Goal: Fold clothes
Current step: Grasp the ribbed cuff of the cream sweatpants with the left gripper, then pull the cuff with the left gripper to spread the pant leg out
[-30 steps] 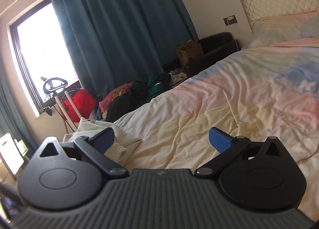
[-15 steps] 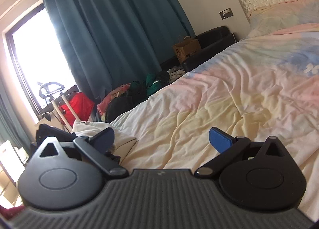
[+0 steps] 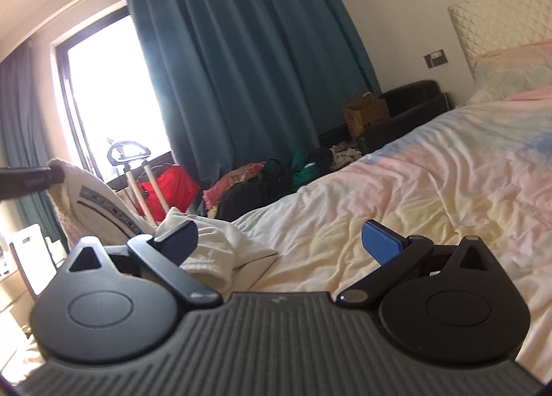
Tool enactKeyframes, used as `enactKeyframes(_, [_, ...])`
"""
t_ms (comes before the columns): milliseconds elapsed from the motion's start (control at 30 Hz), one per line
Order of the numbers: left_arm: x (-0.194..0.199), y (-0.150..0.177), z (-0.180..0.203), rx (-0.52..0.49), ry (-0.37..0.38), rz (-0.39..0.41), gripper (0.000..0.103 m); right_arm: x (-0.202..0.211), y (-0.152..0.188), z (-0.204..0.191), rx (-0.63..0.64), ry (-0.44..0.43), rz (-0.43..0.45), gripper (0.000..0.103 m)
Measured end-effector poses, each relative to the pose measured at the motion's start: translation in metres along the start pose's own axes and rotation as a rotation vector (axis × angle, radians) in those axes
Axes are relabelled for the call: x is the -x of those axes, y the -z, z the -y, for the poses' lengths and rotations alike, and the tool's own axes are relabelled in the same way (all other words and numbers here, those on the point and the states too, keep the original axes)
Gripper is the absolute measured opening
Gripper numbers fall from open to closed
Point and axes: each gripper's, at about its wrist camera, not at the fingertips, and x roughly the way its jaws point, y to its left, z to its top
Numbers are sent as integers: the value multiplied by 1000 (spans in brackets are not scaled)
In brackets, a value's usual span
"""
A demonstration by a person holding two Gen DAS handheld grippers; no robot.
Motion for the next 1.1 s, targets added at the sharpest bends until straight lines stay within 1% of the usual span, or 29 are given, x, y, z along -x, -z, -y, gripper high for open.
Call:
enactKeyframes(67, [29,-12,-27,60,3,2,6,5,-1,-8,21,-29,21,103])
enactKeyframes(100, [45,-10,-39,86,6,-4,6,8,-1,-9,18,-46,20,103])
enactKeyframes(200, [95,11,-72,157,18,-37,6,19,-4,-13,3,-98,-2,102])
enactKeyframes(267, [122,35,-94,191,14,-72,6,27,-5,-17,2,-124,-27,102])
enactKeyframes(333, [145,62,-113,211,6,-111,6,32,-4,-24,20,-130,-78,102])
enactKeyframes(367, [149,76,-120,214,3,-136,6,34,-3,-29,41,-125,-113,102])
enactKeyframes(433, [145,98,-133,239,-5,-176,6,30,4,-39,89,-108,-211,101])
enactKeyframes(500, [140,119,-146,267,-15,-213,6,23,14,-41,69,-107,-334,101])
enactKeyframes(533, [138,129,-153,281,-20,-231,6,21,20,-39,29,-117,-391,100])
enactKeyframes(633, [128,155,-171,345,-33,-262,6,24,42,-33,-70,-154,-567,100])
enactKeyframes(667, [124,162,-176,369,-33,-271,6,27,50,-34,-105,-183,-620,100])
enactKeyframes(767, [117,179,-186,427,-47,-290,6,32,71,-45,-142,-265,-731,100])
enactKeyframes(800, [116,183,-189,452,-53,-296,6,29,79,-53,-115,-279,-761,100])
enactKeyframes(833, [113,187,-193,480,-56,-300,6,25,86,-60,-76,-283,-780,100])
enactKeyframes(900, [106,191,-201,529,-60,-301,7,17,99,-73,-26,-280,-791,100])
enactKeyframes(967, [99,193,-206,559,-63,-302,7,9,106,-82,-19,-288,-767,90])
enactKeyframes(1000, [97,195,-208,567,-66,-302,7,4,108,-86,-1,-264,-748,75])
enactKeyframes(1033, [95,196,-208,577,-71,-302,7,0,109,-90,22,-232,-727,71])
enactKeyframes(1100, [90,199,-207,602,-80,-307,7,-12,111,-94,84,-190,-653,72])
